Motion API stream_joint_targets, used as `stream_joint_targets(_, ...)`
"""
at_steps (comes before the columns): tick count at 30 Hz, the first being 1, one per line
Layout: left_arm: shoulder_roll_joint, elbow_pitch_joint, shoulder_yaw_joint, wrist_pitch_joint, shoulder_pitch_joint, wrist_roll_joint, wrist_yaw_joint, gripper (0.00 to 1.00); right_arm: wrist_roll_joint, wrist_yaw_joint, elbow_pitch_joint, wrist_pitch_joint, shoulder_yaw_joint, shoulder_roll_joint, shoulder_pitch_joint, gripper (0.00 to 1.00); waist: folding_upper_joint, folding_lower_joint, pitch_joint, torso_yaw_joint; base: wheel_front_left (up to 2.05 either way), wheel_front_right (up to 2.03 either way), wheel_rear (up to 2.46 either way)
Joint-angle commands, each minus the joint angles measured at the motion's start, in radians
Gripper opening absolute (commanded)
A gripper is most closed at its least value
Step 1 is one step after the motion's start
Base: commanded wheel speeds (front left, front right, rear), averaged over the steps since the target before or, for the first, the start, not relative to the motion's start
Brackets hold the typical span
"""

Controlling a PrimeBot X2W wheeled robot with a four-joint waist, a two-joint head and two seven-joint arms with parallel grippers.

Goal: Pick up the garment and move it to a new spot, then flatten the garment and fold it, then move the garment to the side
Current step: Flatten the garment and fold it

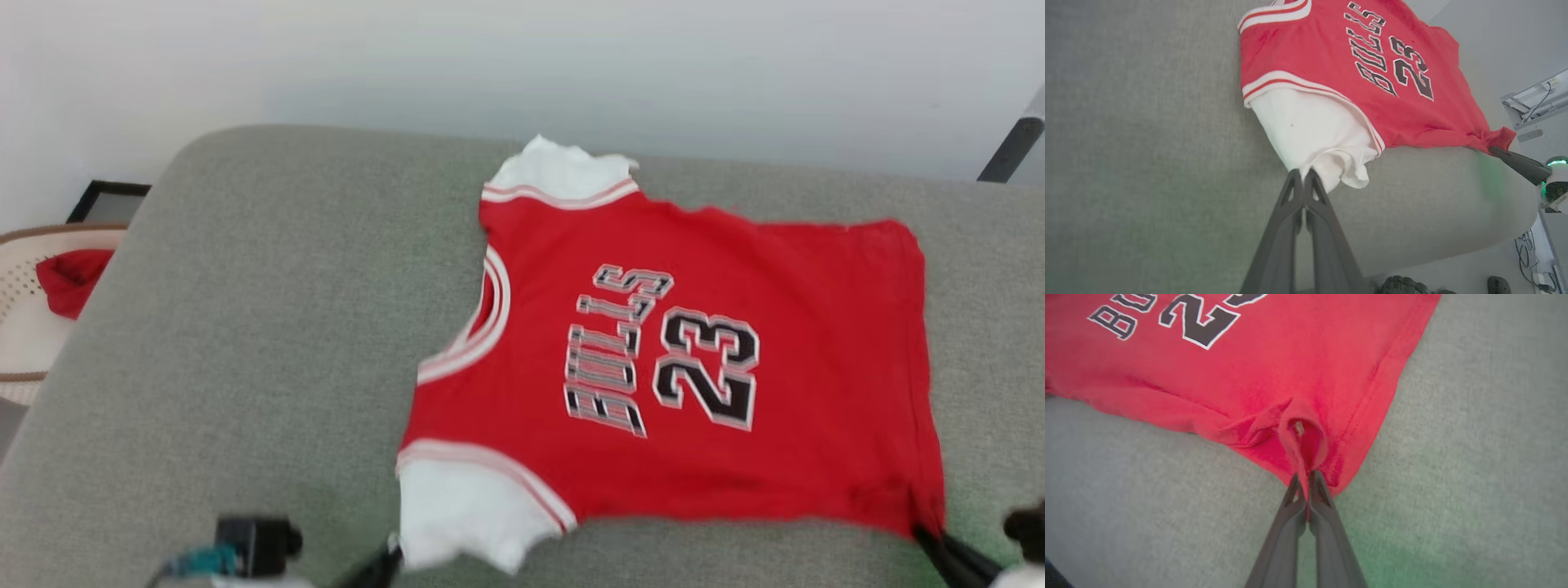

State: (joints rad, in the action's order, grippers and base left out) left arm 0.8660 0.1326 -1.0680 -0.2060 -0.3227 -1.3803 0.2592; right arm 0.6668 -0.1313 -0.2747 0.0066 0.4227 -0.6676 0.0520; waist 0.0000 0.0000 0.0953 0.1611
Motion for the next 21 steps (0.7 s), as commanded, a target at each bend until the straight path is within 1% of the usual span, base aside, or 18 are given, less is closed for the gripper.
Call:
stream_joint_targets(1, 0.001, 0.016, -0.004, -0.007, 0.029, -0.013, 0.013, 0.0, -0.01, 0.001, 0.016, 0.01, -0.03, -0.006, -0.038, 0.0, 0.0, 0.0, -0.001, -0.001, 0.0, 0.0, 0.0)
stream_joint_targets(4, 0.002, 0.053, 0.002, -0.022, 0.089, -0.046, 0.042, 0.0, -0.018, 0.001, 0.08, 0.049, -0.087, 0.008, -0.142, 0.0, 0.0, 0.0, 0.009, -0.002, 0.0, 0.0, 0.0)
stream_joint_targets(6, 0.009, 0.07, 0.009, -0.031, 0.112, -0.048, 0.056, 0.0, -0.017, 0.001, 0.112, 0.074, -0.129, 0.022, -0.191, 0.0, 0.0, 0.0, 0.013, -0.005, 0.0, 0.0, 0.0)
stream_joint_targets(8, 0.016, 0.082, 0.017, -0.036, 0.125, -0.049, 0.068, 0.0, -0.022, 0.001, 0.142, 0.101, -0.163, 0.039, -0.222, 0.0, 0.0, 0.0, 0.016, -0.008, 0.0, 0.0, 0.0)
stream_joint_targets(10, 0.036, 0.098, 0.024, -0.039, 0.122, -0.035, 0.081, 0.0, -0.023, 0.001, 0.171, 0.123, -0.186, 0.057, -0.236, 0.0, 0.0, 0.0, 0.017, -0.018, 0.0, 0.0, 0.0)
stream_joint_targets(12, 0.052, 0.122, 0.035, -0.039, 0.101, -0.019, 0.092, 0.0, -0.03, 0.001, 0.195, 0.139, -0.212, 0.073, -0.244, 0.0, 0.0, 0.0, 0.017, -0.028, 0.0, 0.0, 0.0)
stream_joint_targets(16, 0.108, 0.181, 0.055, -0.013, 0.038, 0.028, 0.121, 0.0, -0.036, 0.001, 0.251, 0.187, -0.253, 0.096, -0.218, 0.0, 0.0, 0.0, 0.025, -0.051, 0.0, 0.0, 0.0)
stream_joint_targets(21, 0.159, 0.235, 0.075, 0.074, -0.105, 0.113, 0.133, 0.0, -0.055, 0.001, 0.304, 0.259, -0.293, 0.117, -0.143, 0.0, 0.0, 0.0, 0.042, -0.078, 0.0, 0.0, 0.0)
